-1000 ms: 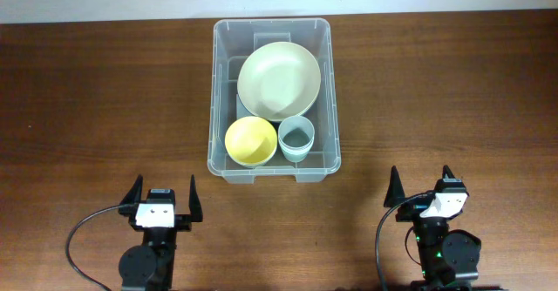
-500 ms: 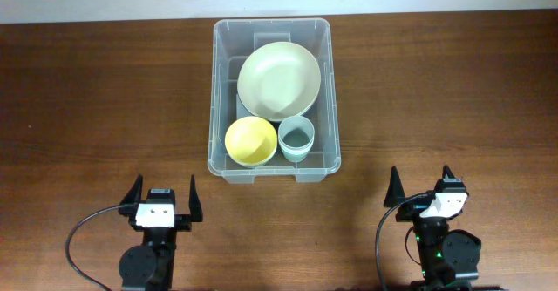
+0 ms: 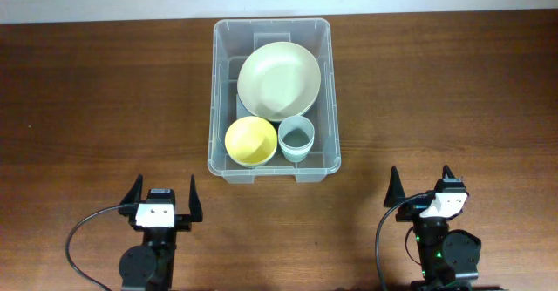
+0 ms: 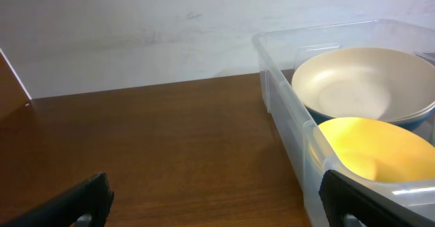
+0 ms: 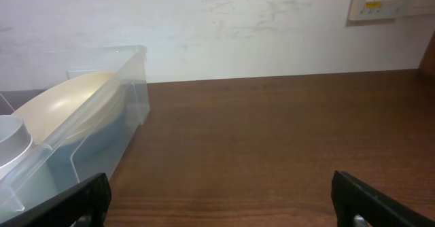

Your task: Pack container

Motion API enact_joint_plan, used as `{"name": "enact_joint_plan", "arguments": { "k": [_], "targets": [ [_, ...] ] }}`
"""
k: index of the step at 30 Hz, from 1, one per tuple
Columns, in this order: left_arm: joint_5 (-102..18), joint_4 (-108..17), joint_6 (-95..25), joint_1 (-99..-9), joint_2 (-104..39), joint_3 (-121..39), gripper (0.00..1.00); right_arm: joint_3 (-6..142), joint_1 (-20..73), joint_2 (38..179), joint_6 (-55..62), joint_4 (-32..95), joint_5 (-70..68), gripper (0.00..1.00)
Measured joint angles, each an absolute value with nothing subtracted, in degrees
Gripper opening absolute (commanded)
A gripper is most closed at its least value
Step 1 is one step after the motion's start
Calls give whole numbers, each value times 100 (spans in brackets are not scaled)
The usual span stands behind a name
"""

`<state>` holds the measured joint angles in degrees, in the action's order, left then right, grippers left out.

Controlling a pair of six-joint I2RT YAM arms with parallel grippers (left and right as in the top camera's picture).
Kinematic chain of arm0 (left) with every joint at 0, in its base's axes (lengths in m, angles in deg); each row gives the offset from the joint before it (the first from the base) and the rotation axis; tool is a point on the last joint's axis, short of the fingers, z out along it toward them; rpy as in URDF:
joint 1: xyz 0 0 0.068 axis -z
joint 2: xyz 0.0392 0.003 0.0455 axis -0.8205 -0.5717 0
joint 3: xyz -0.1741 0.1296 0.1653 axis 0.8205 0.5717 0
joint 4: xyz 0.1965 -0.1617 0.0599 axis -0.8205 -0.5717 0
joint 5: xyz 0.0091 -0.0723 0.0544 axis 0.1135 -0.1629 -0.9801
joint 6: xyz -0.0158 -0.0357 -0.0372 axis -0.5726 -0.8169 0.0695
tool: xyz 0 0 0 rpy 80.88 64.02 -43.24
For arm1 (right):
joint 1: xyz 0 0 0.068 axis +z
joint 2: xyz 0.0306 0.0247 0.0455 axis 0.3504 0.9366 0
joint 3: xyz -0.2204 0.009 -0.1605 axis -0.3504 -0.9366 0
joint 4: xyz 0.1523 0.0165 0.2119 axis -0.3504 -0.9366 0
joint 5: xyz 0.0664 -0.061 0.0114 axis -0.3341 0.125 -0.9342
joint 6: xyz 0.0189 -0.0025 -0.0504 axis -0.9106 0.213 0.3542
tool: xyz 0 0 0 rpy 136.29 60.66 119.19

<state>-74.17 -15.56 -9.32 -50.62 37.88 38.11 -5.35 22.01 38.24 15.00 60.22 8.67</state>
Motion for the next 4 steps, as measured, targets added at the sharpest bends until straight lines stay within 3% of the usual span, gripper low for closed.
{"name": "enact_joint_plan", "arguments": {
  "k": [4],
  "targets": [
    [-7417,-1556,-932,-5062,3788,3811,99,-535,2201,3824,1500,6022,867,99]
  ]
}}
